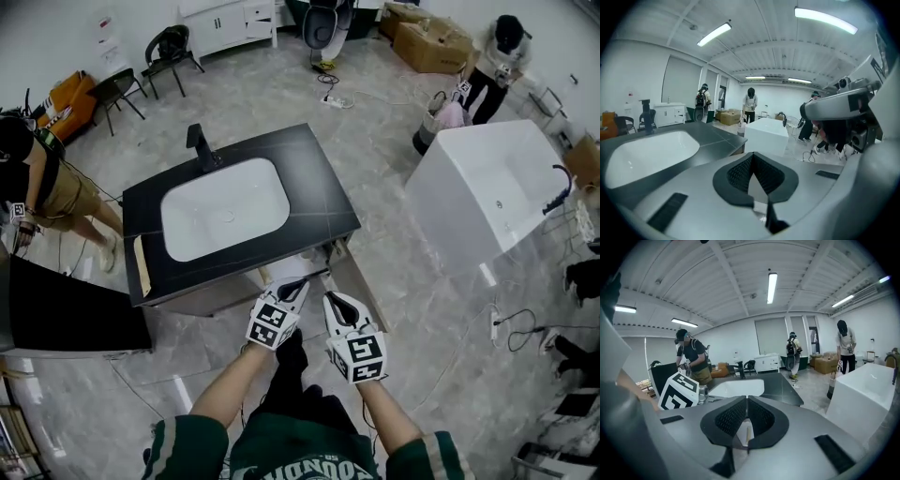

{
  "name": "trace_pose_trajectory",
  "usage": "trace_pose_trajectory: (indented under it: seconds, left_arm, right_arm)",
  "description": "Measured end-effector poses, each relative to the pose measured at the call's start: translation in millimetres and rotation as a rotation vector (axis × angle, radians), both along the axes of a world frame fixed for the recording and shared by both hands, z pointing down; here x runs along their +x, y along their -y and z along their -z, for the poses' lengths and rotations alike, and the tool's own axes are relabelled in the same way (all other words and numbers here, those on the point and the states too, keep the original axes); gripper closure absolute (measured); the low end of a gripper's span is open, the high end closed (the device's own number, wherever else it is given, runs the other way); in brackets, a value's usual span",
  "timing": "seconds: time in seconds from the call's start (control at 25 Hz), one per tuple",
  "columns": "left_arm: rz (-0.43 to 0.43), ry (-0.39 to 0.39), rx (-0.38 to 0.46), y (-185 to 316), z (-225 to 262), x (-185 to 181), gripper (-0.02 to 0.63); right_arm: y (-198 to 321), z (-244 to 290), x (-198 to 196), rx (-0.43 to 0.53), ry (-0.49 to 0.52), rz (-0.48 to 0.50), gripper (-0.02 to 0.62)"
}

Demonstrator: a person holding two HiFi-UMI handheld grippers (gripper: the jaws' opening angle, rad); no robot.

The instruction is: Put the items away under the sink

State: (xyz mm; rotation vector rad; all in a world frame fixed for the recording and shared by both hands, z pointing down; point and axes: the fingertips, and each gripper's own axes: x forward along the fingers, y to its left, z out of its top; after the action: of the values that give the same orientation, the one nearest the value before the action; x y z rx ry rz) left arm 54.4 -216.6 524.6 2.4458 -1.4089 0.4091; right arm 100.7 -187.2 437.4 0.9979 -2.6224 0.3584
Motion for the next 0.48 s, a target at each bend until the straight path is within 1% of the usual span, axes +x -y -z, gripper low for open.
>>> trace_pose_trajectory:
  seconds: [0.12, 0.16, 0.32, 0.4, 0.48]
  left_arm:
    - [-0.028, 0.073, 0.011, -30.0, 41.7, 1.1, 0.595]
    - [-0.028, 0.086, 0.012, -37.9, 56.0, -2.5, 0.595]
    - [0.004, 0.111, 0.029, -58.3, 110.5, -29.1, 0.595]
    - [0.026, 0.124, 0.048, -64.2, 127.5, -42.7, 0.595]
    - [0.055, 0.117, 0.063, -72.9, 137.4, -57.3, 0.595]
  right_arm:
    - [-17.0, 48.4, 12.1, 0.004, 0.022, -0.015, 0.552]
    - [-22.4, 63.9, 14.3, 0.007, 0.03, -0.018, 0.552]
    - [-41.1, 121.3, 8.8, 0.045, 0.057, -0.015, 0.552]
    - [-49.1, 138.8, 2.6, 0.063, 0.059, -0.005, 0.552]
    - [-59.4, 147.2, -4.7, 0.074, 0.055, 0.004, 0.552]
